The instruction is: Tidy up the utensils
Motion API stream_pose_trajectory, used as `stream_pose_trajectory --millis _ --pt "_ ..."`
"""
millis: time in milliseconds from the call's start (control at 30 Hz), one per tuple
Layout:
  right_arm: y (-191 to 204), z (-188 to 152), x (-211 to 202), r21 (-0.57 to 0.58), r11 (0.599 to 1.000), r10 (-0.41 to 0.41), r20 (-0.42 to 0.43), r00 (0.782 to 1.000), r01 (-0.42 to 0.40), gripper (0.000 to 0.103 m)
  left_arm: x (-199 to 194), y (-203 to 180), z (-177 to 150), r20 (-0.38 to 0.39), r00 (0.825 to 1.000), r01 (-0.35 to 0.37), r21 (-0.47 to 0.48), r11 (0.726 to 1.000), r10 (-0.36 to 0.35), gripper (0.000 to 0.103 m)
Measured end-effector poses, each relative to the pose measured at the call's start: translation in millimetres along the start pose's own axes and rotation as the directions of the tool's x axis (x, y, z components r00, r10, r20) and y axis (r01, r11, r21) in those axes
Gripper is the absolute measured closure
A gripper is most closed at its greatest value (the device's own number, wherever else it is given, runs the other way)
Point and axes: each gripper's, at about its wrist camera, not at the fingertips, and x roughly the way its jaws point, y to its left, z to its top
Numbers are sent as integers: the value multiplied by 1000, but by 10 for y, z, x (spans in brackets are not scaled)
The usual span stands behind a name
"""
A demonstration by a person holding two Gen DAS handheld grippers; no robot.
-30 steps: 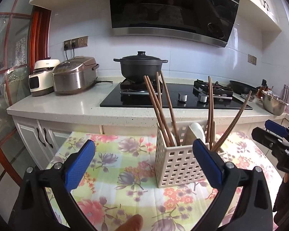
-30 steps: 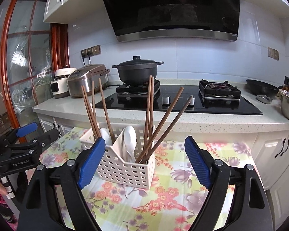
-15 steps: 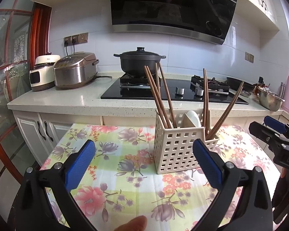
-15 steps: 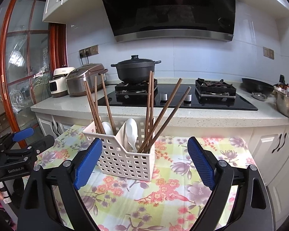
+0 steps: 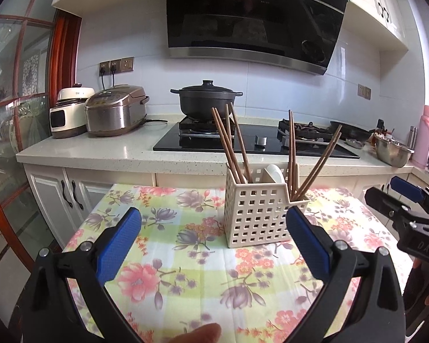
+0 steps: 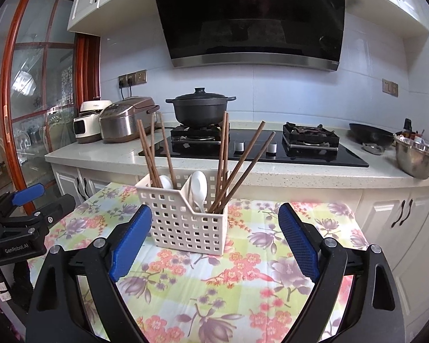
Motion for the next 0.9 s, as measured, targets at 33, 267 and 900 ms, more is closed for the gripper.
stream_pose_trajectory --millis 33,267,900 --pt "16 -1 -38 -2 1000 2 3 1000 -2 19 -53 0 -15 3 1000 1 0 1000 -1 5" --pt "79 -56 -287 -8 1000 1 23 1000 0 19 -268 -10 -107 0 1000 -7 7 1000 7 5" --pt "20 -421 -750 46 999 -13 49 999 11 19 -657 -141 -432 -3 1000 13 9 1000 -13 5"
